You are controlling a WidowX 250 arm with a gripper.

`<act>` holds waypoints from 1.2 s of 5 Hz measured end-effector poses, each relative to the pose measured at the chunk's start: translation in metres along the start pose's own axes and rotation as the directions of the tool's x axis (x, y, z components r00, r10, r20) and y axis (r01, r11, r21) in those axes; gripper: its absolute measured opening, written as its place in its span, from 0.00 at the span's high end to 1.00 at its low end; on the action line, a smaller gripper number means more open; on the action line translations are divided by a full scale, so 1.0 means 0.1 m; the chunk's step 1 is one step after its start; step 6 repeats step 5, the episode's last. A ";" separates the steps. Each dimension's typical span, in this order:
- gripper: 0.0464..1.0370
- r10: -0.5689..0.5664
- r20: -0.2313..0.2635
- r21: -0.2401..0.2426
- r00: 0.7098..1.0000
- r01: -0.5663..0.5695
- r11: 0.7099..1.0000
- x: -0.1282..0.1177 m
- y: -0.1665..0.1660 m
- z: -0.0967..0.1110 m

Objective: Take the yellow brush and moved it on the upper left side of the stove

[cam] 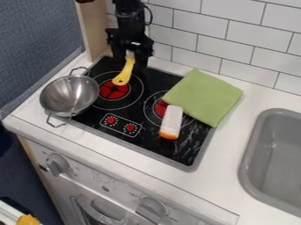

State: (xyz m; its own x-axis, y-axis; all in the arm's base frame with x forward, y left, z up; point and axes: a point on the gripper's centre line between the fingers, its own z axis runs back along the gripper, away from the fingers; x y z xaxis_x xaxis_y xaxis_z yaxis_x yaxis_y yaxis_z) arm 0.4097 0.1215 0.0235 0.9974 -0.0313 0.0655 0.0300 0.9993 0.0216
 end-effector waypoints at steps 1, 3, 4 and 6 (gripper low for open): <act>0.03 -0.011 -0.011 -0.002 1.000 0.011 1.000 -0.02 0.00 -0.01; 0.04 0.008 0.023 -0.013 1.000 -0.008 1.000 -0.06 -0.05 0.28; 0.04 0.023 0.049 -0.036 0.999 -0.021 0.999 -0.09 -0.05 0.51; 0.04 0.013 0.034 -0.023 0.999 -0.013 1.000 -0.12 -0.04 0.50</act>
